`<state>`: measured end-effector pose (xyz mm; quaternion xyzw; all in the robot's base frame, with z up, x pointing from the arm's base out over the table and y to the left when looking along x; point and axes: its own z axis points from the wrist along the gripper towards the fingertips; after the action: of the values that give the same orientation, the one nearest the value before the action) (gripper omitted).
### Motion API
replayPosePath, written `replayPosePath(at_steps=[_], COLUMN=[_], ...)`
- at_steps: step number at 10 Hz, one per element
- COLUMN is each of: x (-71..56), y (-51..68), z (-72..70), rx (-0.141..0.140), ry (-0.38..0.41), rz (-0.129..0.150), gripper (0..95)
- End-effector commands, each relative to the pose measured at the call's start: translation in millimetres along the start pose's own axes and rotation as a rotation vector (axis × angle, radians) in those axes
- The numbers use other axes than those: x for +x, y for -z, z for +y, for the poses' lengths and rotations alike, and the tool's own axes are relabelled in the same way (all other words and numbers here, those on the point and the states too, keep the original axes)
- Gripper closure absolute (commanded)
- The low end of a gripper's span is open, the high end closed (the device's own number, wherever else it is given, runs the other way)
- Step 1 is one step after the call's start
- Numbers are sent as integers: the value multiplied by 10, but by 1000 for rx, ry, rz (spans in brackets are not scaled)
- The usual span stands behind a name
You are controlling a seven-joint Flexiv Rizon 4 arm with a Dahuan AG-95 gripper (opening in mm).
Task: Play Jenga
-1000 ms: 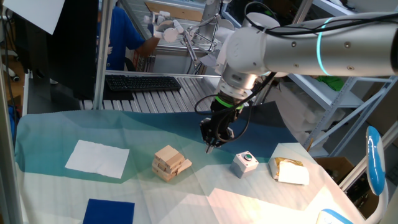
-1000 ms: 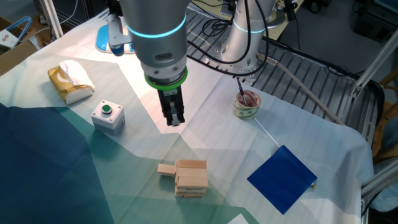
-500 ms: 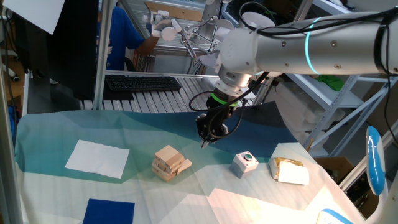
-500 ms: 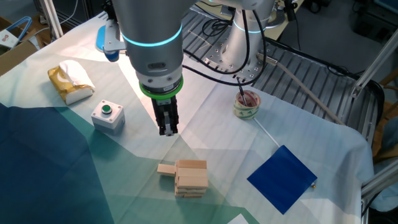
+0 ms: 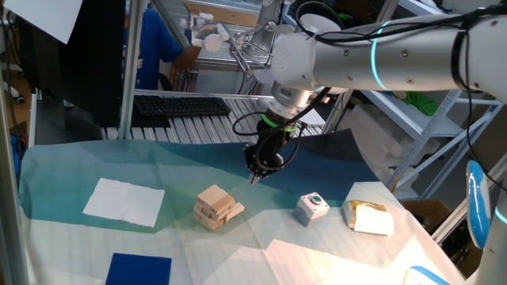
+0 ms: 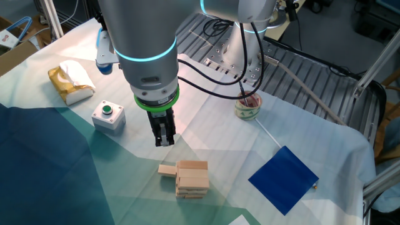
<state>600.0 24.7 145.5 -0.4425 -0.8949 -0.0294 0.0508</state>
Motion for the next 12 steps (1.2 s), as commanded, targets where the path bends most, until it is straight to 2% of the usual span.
replayPosePath(at_steps=[1,5,6,12], x=[-29,-49,-70,-145], y=[-7,-78,-111,-226], z=[15,41,57,108], rx=[-1,-4,-11,-36], ry=[-3,-8,-7,-16], rz=[3,0,0,-4], gripper=[760,760,570,570])
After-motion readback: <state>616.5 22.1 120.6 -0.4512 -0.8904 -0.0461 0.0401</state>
